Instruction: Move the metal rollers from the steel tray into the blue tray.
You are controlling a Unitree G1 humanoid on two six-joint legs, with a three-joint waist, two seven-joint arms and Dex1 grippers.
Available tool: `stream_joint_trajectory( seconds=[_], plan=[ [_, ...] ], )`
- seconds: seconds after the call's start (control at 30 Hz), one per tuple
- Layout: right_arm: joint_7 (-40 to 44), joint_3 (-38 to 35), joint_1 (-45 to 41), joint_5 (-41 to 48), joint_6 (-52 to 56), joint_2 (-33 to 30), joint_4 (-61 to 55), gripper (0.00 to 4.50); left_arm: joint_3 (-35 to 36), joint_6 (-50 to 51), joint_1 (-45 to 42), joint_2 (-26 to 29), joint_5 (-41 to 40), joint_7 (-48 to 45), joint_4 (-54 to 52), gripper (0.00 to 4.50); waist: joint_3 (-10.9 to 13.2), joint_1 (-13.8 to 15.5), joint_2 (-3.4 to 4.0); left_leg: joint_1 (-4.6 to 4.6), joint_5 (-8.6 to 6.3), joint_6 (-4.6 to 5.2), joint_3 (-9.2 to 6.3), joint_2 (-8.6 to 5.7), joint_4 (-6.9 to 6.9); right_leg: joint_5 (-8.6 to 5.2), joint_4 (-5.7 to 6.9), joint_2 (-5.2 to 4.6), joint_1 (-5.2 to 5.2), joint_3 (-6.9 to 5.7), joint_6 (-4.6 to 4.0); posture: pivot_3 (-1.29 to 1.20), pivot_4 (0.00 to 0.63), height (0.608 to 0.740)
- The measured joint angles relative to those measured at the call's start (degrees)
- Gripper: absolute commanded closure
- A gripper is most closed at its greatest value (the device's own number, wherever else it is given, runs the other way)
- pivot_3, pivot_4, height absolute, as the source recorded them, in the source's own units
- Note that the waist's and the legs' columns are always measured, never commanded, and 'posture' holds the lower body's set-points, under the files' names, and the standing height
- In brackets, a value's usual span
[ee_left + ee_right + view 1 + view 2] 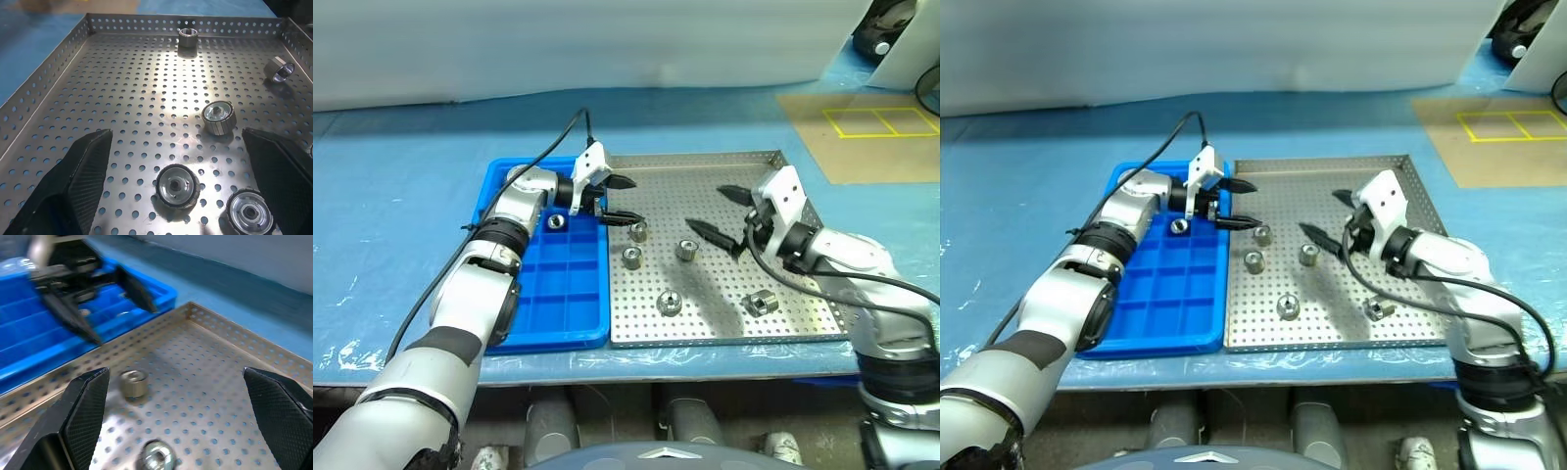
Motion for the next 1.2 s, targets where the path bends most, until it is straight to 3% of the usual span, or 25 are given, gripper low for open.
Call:
stream_joint_trajectory(
  seconds=[0.17,0.57,0.93,1.03,1.2],
  plan=[
    [-0.1,-1.1,2.7,2.1,2.8,-2.6,-4.2,0.00,-1.4,-3.6,-1.9,-3.3,5.3,3.4,6.0,0.03,0.0,-1.0,-0.03,0.10,-0.07,0.12,0.10,-0.07,0.06,-0.01,-0.02,-0.10,0.08,0.03,0.01,-0.58,0.150,0.740],
    [-7.9,-2.2,8.0,2.1,4.4,-2.4,-8.9,0.00,-5.5,-5.3,-4.2,-4.1,16.9,11.9,10.1,0.03,0.0,-3.3,-0.05,0.03,-0.14,0.23,0.11,-0.12,0.08,-0.04,-0.12,-0.12,0.04,0.01,0.07,-0.65,0.150,0.740],
    [-11.6,-2.4,10.0,1.8,4.4,-2.2,-9.8,0.00,-8.2,-4.1,-4.5,-4.4,22.6,11.7,10.2,0.03,0.0,-5.4,-0.05,0.01,-0.21,0.33,0.12,-0.18,0.07,-0.09,-0.19,-0.13,0.03,0.00,0.15,-0.66,0.150,0.740],
    [-11.7,-2.4,10.1,1.6,4.4,-2.2,-9.8,0.00,-8.6,-4.1,-4.5,-4.0,23.2,10.7,10.2,0.59,0.0,-6.1,-0.06,-0.01,-0.22,0.35,0.12,-0.20,0.07,-0.10,-0.20,-0.14,0.03,-0.01,0.17,-0.66,0.150,0.740],
    [-11.9,-2.4,10.1,0.8,4.0,-2.2,-9.8,0.00,-9.1,-4.5,-4.5,-3.7,24.2,9.4,10.1,2.26,0.0,-6.4,-0.06,0.00,-0.23,0.37,0.12,-0.23,0.11,-0.12,-0.21,-0.16,0.04,0.00,0.20,-0.66,0.150,0.740]
  ],
)
